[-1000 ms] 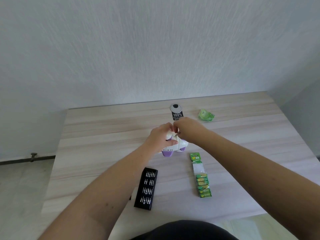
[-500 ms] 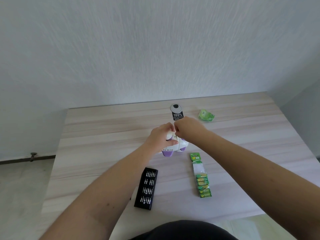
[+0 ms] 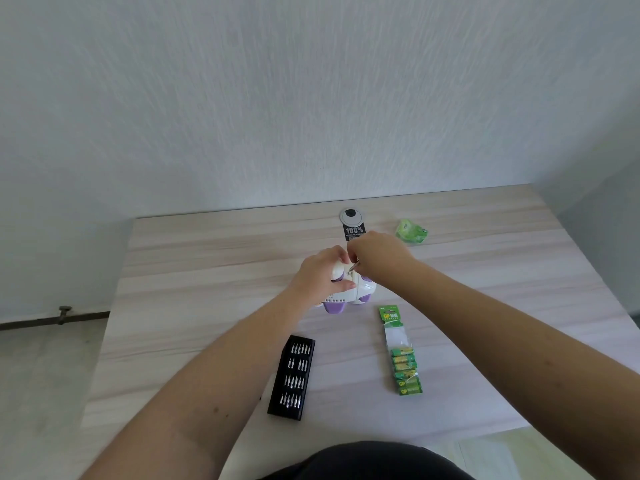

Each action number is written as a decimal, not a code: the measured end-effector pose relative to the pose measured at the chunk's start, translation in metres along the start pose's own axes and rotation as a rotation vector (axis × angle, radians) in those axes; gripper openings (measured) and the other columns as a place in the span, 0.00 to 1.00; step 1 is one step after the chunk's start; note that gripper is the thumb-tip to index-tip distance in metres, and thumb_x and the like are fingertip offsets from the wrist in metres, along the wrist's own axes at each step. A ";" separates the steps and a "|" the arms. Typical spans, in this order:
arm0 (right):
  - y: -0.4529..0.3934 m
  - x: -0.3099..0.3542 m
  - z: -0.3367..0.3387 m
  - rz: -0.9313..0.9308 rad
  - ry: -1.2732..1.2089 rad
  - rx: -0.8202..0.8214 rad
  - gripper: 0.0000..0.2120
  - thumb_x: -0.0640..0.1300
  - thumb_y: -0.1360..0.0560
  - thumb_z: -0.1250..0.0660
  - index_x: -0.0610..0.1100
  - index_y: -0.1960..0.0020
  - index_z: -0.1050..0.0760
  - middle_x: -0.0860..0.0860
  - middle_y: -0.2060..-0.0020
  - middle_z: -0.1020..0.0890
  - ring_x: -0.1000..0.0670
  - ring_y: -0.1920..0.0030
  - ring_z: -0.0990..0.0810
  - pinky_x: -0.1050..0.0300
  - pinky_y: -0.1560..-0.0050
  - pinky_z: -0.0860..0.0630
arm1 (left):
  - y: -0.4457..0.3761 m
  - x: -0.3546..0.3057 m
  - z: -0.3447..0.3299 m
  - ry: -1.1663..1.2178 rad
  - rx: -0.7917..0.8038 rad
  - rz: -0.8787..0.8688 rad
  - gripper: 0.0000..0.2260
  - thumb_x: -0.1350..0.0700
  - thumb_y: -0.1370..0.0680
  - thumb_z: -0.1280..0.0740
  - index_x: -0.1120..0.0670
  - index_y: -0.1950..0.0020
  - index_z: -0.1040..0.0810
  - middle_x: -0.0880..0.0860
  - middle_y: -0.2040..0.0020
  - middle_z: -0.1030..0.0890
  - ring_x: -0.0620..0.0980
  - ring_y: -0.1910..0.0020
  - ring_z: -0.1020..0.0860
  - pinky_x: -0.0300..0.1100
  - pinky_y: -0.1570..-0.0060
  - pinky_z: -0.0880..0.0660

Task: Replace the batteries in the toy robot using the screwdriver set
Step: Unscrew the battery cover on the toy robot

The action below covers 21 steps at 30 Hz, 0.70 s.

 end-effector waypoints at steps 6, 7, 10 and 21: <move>0.002 -0.002 -0.001 -0.024 -0.006 -0.001 0.12 0.37 0.27 0.36 0.45 0.45 0.23 0.47 0.50 0.21 0.44 0.51 0.21 0.57 0.59 0.29 | 0.000 -0.001 0.001 0.008 -0.005 -0.004 0.18 0.53 0.33 0.22 0.50 0.47 0.26 0.47 0.49 0.20 0.51 0.51 0.23 0.40 0.53 0.30; 0.001 -0.002 -0.002 -0.025 -0.011 -0.008 0.11 0.37 0.27 0.36 0.45 0.45 0.23 0.47 0.50 0.21 0.44 0.51 0.21 0.57 0.59 0.29 | 0.001 -0.001 0.001 0.006 -0.004 -0.003 0.19 0.53 0.33 0.22 0.50 0.47 0.26 0.47 0.49 0.20 0.50 0.51 0.23 0.40 0.53 0.30; 0.001 -0.001 -0.004 -0.024 -0.023 -0.033 0.10 0.39 0.26 0.37 0.45 0.46 0.23 0.47 0.50 0.21 0.44 0.52 0.21 0.56 0.60 0.30 | 0.001 -0.001 0.001 0.008 -0.005 0.003 0.19 0.53 0.33 0.22 0.50 0.47 0.26 0.47 0.49 0.20 0.51 0.51 0.23 0.41 0.53 0.30; 0.003 0.001 -0.005 -0.026 0.000 -0.026 0.08 0.39 0.24 0.37 0.44 0.46 0.24 0.45 0.50 0.21 0.43 0.51 0.21 0.56 0.59 0.30 | 0.001 -0.001 0.000 -0.013 -0.008 -0.002 0.19 0.53 0.32 0.22 0.51 0.46 0.26 0.50 0.50 0.20 0.52 0.51 0.24 0.42 0.53 0.31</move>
Point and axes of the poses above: each hand's wrist, its own y-axis away from the middle knuckle, its own z-axis out of the back of the hand, x = y × z, the point moved 2 cm from there along -y, towards the middle knuckle
